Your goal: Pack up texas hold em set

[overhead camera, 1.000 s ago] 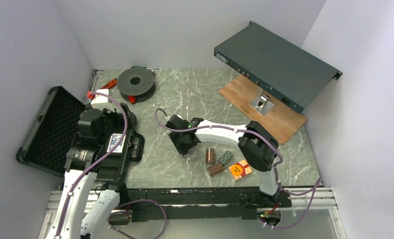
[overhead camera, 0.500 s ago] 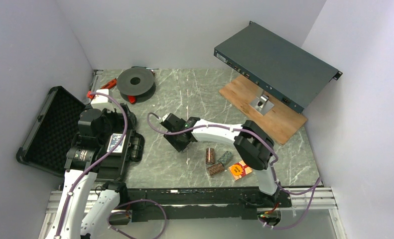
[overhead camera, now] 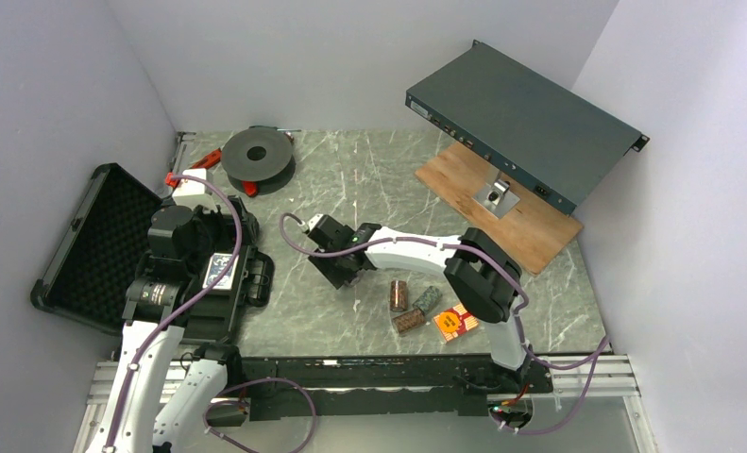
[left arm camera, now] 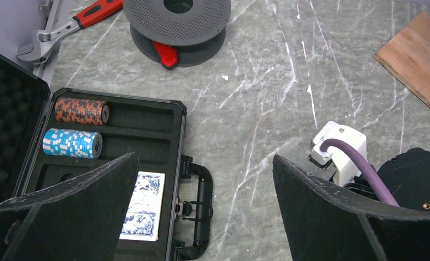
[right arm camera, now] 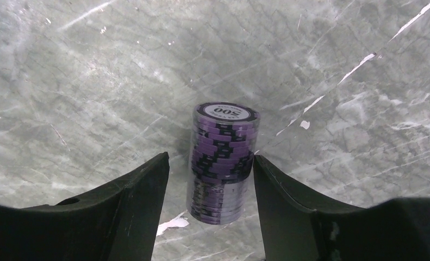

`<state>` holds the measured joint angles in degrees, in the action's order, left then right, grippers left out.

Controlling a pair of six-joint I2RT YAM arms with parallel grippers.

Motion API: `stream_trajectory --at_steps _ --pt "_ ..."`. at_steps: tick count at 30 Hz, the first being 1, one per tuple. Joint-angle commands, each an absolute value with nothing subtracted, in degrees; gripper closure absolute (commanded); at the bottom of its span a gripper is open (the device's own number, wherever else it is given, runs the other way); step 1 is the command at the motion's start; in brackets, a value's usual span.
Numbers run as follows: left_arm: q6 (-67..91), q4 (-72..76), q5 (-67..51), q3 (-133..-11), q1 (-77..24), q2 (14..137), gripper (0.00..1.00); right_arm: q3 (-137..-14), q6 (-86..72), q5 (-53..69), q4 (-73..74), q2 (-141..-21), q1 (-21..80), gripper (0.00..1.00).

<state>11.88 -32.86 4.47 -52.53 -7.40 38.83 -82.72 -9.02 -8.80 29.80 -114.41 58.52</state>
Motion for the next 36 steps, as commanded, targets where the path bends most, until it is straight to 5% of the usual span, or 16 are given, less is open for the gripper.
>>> stream_trajectory --at_steps 1,8,19,36 --pt "12.4 -32.6 5.2 -54.2 -7.6 38.9 0.00 -80.6 -9.2 -10.7 27.7 -111.2 57.9 0.40" --pt "12.4 -32.5 5.3 -54.2 -7.6 39.1 0.00 -78.0 -8.6 -12.4 25.9 -110.5 57.5 0.49" --pt "12.4 -32.4 5.6 -54.2 -7.6 39.1 0.00 -77.4 -4.6 -12.8 24.1 -108.3 57.6 1.00" --pt "14.5 -28.3 13.5 -52.0 -7.1 31.3 0.00 -86.6 10.4 -11.9 16.5 -109.3 57.5 1.00"
